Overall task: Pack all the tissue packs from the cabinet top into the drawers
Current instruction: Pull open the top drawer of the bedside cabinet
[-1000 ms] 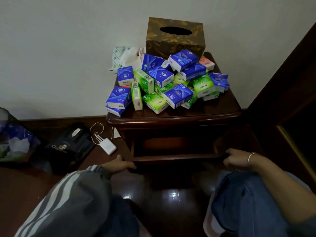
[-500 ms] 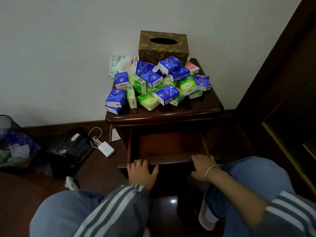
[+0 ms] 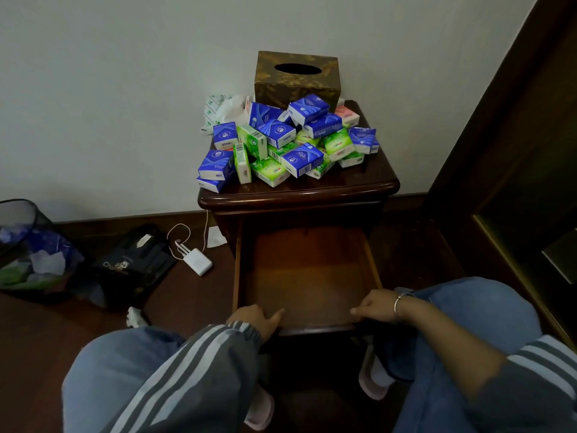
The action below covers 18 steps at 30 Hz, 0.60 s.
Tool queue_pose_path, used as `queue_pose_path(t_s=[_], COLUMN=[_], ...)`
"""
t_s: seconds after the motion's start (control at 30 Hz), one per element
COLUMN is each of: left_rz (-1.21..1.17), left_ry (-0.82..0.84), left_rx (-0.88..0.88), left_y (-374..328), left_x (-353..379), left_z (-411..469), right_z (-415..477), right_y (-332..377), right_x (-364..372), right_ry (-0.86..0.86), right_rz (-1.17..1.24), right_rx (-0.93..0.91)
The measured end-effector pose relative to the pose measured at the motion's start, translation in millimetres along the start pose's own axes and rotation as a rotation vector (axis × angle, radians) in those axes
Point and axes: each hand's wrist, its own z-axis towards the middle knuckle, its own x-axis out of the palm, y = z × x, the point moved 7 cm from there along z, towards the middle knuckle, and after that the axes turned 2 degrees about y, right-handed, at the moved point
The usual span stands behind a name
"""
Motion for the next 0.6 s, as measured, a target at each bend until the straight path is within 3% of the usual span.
queue_pose_path(t_s=[0.23, 0.3, 0.47, 0.6], left_rz=[-0.026, -0.052, -0.276, -0.484], left_ry=[0.064, 0.007, -0.425, -0.759], left_rx=[0.069, 0.108, 0.209, 0.188], left_y=[15, 24, 43, 56], left_x=[-15, -45, -158, -243], left_z=[14, 15, -3, -18], right_z=[0, -4, -34, -79], right_y=[9, 18, 46, 93], right_x=[-6, -25, -94, -162], right_ry=[-0.044, -0.169, -0.575, -1.115], right_rz=[-0.021, -0.035, 0.045, -0.040], right_rx=[-0.040, -0.069, -0.116, -0.244])
